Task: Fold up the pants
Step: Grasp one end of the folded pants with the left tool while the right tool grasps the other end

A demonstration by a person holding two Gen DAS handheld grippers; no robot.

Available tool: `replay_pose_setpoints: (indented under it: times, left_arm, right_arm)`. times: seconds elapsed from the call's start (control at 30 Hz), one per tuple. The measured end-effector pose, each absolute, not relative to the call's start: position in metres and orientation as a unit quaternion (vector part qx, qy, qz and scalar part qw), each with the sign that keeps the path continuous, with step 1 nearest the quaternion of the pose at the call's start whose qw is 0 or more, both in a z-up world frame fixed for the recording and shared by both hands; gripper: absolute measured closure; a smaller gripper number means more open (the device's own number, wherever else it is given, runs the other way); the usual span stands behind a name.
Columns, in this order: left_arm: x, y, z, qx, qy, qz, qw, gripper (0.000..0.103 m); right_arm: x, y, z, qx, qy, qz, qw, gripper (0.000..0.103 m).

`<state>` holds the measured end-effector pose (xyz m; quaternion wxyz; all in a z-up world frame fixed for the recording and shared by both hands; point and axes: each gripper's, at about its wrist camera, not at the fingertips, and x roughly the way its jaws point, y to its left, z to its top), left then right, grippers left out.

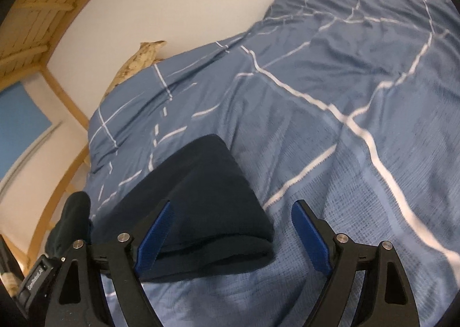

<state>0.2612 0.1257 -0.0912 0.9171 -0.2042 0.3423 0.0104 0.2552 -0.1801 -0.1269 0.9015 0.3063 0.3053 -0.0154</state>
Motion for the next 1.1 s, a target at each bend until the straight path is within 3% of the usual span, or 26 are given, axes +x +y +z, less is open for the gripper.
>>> replay_pose_setpoints:
  times: [0.3, 0.7, 0.9, 1.1]
  left_arm:
    - [0.277, 0.123, -0.117, -0.22, 0.364, 0.017, 0.905, 0.029]
    - [0.29, 0.124, -0.144, -0.253, 0.397, -0.016, 0.882, 0.03]
    - [0.295, 0.125, -0.152, -0.267, 0.4, -0.03, 0.876, 0.034]
    - [0.297, 0.129, -0.155, -0.293, 0.399, -0.052, 0.868, 0.053]
  right_arm:
    - [0.258, -0.182, -0.137, 0.331, 0.285, 0.017, 0.899, 0.018]
    - [0.27, -0.177, -0.155, 0.323, 0.318, 0.022, 0.891, 0.018]
    - [0.275, -0.173, -0.159, 0.318, 0.327, 0.028, 0.889, 0.019]
    - [0.279, -0.17, -0.161, 0.308, 0.335, 0.03, 0.89, 0.031]
